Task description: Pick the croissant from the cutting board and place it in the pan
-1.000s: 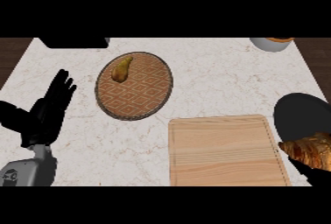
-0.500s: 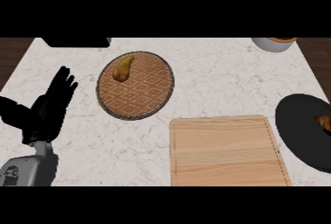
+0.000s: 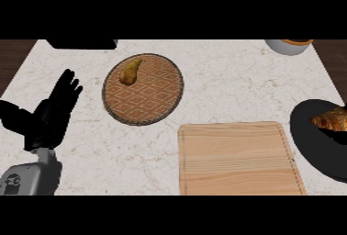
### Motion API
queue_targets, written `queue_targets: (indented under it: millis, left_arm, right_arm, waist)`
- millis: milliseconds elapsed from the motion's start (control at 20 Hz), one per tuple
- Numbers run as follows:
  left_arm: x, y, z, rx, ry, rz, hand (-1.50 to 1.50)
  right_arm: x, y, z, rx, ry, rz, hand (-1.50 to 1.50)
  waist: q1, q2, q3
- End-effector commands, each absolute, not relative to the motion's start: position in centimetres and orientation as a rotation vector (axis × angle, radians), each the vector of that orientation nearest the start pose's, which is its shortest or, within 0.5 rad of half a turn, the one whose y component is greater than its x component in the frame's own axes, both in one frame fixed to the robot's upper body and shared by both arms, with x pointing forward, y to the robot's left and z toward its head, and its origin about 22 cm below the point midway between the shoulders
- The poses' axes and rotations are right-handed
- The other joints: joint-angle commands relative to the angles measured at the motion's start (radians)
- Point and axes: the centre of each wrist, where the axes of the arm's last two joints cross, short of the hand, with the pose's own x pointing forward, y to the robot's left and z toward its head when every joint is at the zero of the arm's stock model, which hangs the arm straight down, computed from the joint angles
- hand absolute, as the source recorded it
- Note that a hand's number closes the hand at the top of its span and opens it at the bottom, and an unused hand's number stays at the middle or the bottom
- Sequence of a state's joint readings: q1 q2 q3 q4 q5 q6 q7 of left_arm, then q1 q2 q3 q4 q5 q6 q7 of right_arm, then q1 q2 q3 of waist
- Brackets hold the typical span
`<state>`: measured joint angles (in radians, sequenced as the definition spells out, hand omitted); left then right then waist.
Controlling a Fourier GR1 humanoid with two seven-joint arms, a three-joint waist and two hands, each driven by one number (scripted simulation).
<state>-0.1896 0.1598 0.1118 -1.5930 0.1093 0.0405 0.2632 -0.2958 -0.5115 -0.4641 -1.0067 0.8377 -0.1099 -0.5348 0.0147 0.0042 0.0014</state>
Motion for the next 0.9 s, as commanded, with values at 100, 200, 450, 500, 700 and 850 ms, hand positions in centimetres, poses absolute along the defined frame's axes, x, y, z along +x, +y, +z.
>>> queue_targets:
  millis: [100, 200, 450, 500, 700, 850]
  left_arm:
    - [28.8, 26.6, 6.6, 0.071, -1.54, 0.034, 0.0]
    - [27.7, 25.5, 5.8, 0.068, -1.515, 0.034, 0.0]
    - [28.0, 26.3, 5.9, 0.079, -1.54, 0.016, 0.0]
    - [28.1, 27.0, 5.5, 0.085, -1.524, 0.025, 0.0]
    - [28.2, 27.1, 6.9, 0.087, -1.516, 0.016, 0.0]
    - [29.2, 25.9, 7.6, 0.07, -1.526, 0.058, 0.0]
  right_arm:
    - [29.2, -47.5, 2.0, -1.055, -1.344, 0.688, 1.5]
    - [28.7, -47.3, 0.1, -1.035, -1.245, 0.704, -1.5]
    - [28.0, -48.0, -2.2, -0.925, -1.281, 0.726, -1.5]
    - [27.5, -48.7, -2.0, -0.898, -1.321, 0.688, -1.5]
    - [27.9, -51.0, 1.3, -0.85, -1.501, 0.525, -1.5]
    - [26.4, -52.2, 0.9, -0.774, -1.571, 0.353, -1.5]
  waist:
    - [0.01, 0.006, 0.001]
    - [0.014, 0.004, 0.001]
    - [0.01, 0.005, 0.002]
    - [0.009, 0.005, 0.002]
    - [-0.002, -0.001, 0.001]
    - [-0.007, 0.001, 0.002]
